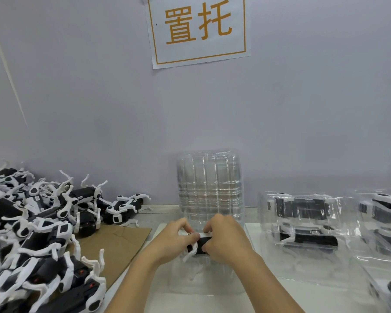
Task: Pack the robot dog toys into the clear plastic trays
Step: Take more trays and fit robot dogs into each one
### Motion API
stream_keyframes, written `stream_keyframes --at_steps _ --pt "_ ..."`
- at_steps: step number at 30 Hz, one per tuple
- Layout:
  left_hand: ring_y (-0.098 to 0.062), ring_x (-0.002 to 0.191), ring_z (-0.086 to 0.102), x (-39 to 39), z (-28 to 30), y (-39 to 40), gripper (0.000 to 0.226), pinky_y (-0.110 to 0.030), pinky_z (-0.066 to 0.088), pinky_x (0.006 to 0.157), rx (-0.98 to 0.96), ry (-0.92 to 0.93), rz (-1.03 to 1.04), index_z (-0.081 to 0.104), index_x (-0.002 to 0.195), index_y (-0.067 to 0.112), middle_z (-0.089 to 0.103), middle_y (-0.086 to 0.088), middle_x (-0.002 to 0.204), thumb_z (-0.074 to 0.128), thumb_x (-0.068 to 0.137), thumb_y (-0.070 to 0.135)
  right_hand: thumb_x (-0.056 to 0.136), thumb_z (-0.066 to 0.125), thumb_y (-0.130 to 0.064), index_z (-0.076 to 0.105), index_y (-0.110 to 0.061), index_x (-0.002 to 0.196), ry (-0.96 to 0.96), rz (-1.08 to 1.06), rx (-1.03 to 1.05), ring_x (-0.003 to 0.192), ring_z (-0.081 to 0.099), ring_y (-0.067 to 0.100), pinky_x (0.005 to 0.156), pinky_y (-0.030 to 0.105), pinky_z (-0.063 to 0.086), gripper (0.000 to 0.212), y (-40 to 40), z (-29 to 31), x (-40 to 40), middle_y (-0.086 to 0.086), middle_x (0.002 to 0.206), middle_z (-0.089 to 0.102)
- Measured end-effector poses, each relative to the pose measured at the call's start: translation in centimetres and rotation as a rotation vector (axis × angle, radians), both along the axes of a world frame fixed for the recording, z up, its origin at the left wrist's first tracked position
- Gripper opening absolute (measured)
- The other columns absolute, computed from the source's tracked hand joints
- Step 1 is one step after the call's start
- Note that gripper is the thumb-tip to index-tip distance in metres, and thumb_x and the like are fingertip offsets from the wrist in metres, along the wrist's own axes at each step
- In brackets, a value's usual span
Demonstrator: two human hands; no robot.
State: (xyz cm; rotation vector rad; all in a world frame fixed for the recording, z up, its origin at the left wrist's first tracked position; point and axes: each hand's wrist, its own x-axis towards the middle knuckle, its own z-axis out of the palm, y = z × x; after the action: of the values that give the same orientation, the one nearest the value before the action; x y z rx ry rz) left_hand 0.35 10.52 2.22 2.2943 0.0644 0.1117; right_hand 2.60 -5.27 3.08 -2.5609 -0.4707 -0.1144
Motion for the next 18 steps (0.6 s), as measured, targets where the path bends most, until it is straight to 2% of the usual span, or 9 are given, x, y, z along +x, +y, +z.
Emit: stream_keyframes --at_steps 2,5,7,9,13,16,18 --pt "-0.001 0.067 0.05 -0.1 -0.1 0.1 0.02 -0.022 0.035 0.057 -0.03 -0.007 0.003 0.057 0.09 0.014 0.059 0.006 0.091 0.063 0.093 0.033 0.083 0.071 -0.012 0.069 -0.018 0.12 0.023 0.017 0.038 0.105 0.064 0.021 0.085 0.03 0.056 0.037 -0.3 0.1 0.1 0.002 0.121 0.065" --pt "-0.002 0.068 0.048 -0.3 -0.2 0.1 0.019 -0.023 0.034 0.06 -0.074 -0.017 0.002 0.055 0.083 0.019 0.057 0.009 0.088 0.064 0.092 0.032 0.087 0.071 -0.013 0.062 -0.023 0.129 0.061 0.037 0.103 0.109 0.06 0.018 0.089 0.029 0.054 0.045 -1.2 1.0 0.4 0.0 0.129 0.058" --pt "-0.002 0.068 0.047 -0.3 -0.3 0.1 0.02 -0.023 0.033 0.061 -0.085 -0.022 0.007 0.054 0.081 0.02 0.055 0.011 0.084 0.065 0.092 0.033 0.088 0.07 -0.012 0.064 -0.022 0.128 0.048 0.027 0.106 0.109 0.061 0.018 0.09 0.028 0.053 0.042 -2.2 2.1 0.5 0.0 0.128 0.059" --pt "-0.002 0.066 0.045 -0.4 -0.3 0.1 0.021 -0.022 0.032 0.059 -0.09 -0.026 0.011 0.054 0.081 0.019 0.05 0.012 0.079 0.065 0.092 0.032 0.088 0.07 -0.014 0.067 -0.02 0.124 0.042 0.018 0.063 0.108 0.062 0.017 0.085 0.024 0.05 0.037 -3.2 3.1 0.5 0.001 0.125 0.062" --pt "-0.002 0.067 0.042 -0.4 -0.3 0.0 0.02 -0.02 0.032 0.06 -0.117 -0.018 0.008 0.053 0.081 0.019 0.048 0.012 0.08 0.064 0.093 0.032 0.086 0.076 -0.022 0.072 -0.01 0.113 0.144 0.02 -0.078 0.104 0.067 0.021 0.057 0.016 0.042 0.03 -4.4 3.9 0.3 0.005 0.119 0.068" --pt "-0.003 0.073 0.045 -0.5 -0.2 0.0 0.02 -0.021 0.033 0.063 -0.109 -0.019 0.01 0.053 0.082 0.02 0.051 0.01 0.087 0.064 0.093 0.033 0.086 0.077 -0.021 0.073 -0.006 0.111 0.146 0.002 -0.096 0.102 0.069 0.024 0.064 0.021 0.047 0.03 -4.2 3.8 0.2 0.008 0.119 0.067" --pt "-0.004 0.079 0.049 -0.7 -0.2 0.1 0.02 -0.022 0.034 0.065 -0.091 -0.019 0.0 0.054 0.083 0.02 0.058 0.006 0.1 0.063 0.093 0.034 0.086 0.074 -0.015 0.073 -0.002 0.108 0.105 -0.017 -0.074 0.102 0.069 0.027 0.072 0.028 0.057 0.026 -3.9 3.6 0.3 0.011 0.118 0.069"
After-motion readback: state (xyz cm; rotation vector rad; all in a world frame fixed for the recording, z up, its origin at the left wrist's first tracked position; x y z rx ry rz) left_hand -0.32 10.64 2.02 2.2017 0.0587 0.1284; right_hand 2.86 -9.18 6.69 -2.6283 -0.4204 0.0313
